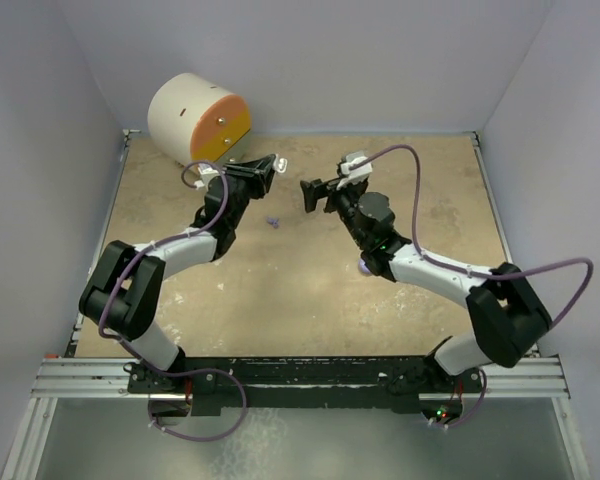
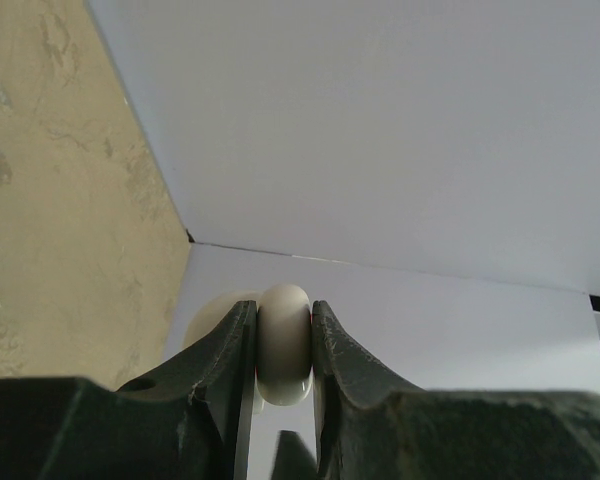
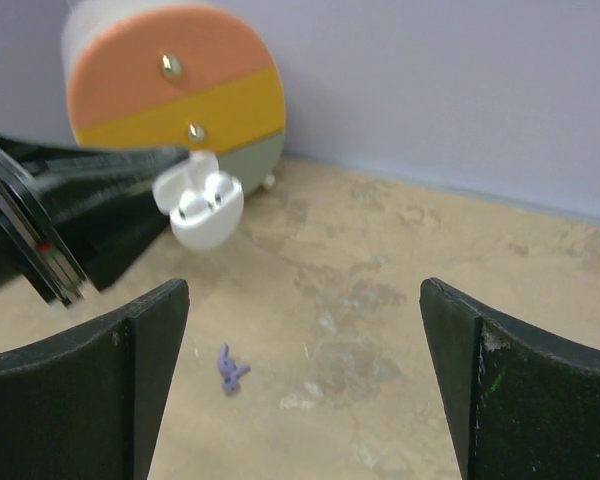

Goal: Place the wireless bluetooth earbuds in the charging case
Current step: Place the earbud in the charging case, then close the charging case.

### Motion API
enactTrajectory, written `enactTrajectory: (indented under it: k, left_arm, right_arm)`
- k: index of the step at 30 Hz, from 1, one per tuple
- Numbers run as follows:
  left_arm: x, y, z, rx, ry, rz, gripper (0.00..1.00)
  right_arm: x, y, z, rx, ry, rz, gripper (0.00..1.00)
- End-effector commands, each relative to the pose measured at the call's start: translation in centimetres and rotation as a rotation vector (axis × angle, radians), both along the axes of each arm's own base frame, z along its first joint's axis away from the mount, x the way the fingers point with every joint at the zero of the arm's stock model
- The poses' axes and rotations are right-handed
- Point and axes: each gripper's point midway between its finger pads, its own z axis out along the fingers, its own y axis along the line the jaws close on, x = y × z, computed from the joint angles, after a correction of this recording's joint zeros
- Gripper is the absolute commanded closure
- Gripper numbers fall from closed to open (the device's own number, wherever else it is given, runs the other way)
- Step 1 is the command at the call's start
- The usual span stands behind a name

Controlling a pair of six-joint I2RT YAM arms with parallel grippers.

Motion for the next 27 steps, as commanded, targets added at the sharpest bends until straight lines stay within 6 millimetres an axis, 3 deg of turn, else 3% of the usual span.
enactTrajectory:
  k: [1,4,9,18,27]
  left_arm:
    - [-0.1,0.3,5.9,-0.112,-0.098,0.053,1.0]
    - [-0.2,-0.1,6.5,-0.135,-0.106,0.058,1.0]
    - [-0.5,-1.0,6.5,-0.158,-0.096,0.054,1.0]
    - [-1.7,-1.5,5.2,-0.161,-0.057,0.069,1.0]
    - [-2.4,-1.7,4.2,-0.145,-0.029,0.057,1.0]
  right_arm:
    - [0.3,1.5,-1.3,-0.087,-0.01,-0.025,0.0]
    - [0.8,2.6,-2.6,-0.139,-0.007,-0.032,0.0]
    - [2.0,4.0,-2.8,-0.142,-0.016,-0.059,0.0]
    - [3.6,4.1,-3.6,-0.113,-0.056,-0.134,0.0]
    - [3.7,5.0,-2.9,-0.077,-0.113,-0.098,0.0]
